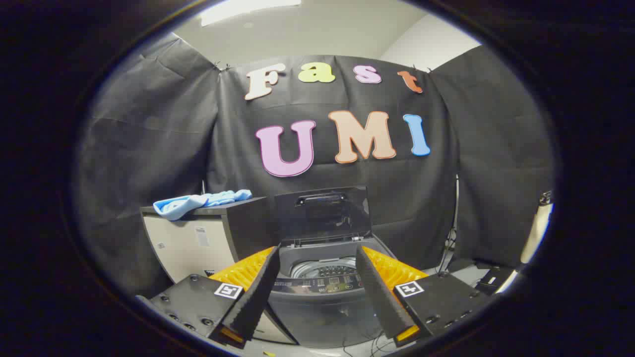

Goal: Put the clothes into the washing machine and then close the washing machine lid.

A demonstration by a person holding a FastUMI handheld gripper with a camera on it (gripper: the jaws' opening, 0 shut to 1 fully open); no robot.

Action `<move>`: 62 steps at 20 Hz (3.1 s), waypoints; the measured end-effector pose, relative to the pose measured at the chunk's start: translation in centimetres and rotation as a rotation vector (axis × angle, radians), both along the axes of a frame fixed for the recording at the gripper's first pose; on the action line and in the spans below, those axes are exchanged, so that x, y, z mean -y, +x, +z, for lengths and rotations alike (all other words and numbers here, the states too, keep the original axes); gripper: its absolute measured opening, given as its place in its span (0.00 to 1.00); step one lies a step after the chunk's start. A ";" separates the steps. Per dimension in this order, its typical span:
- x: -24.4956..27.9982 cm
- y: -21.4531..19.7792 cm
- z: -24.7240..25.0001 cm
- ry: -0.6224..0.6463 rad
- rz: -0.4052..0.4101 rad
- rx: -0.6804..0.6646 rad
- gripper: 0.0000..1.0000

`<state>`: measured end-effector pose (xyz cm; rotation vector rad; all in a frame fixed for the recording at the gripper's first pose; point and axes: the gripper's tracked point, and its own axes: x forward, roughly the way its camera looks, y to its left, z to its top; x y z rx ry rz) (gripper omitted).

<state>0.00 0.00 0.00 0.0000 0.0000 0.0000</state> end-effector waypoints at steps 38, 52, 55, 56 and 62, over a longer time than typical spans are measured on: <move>-36.4 25.1 5.8 -0.055 0.272 -0.480 0.96; -38.5 31.9 -1.0 -0.149 0.170 -0.640 0.54; -36.8 31.7 0.4 -0.085 0.089 -0.575 0.07; -37.2 31.4 1.0 -0.057 0.110 -0.550 0.06; -34.1 28.3 9.6 -0.034 0.160 -0.336 0.06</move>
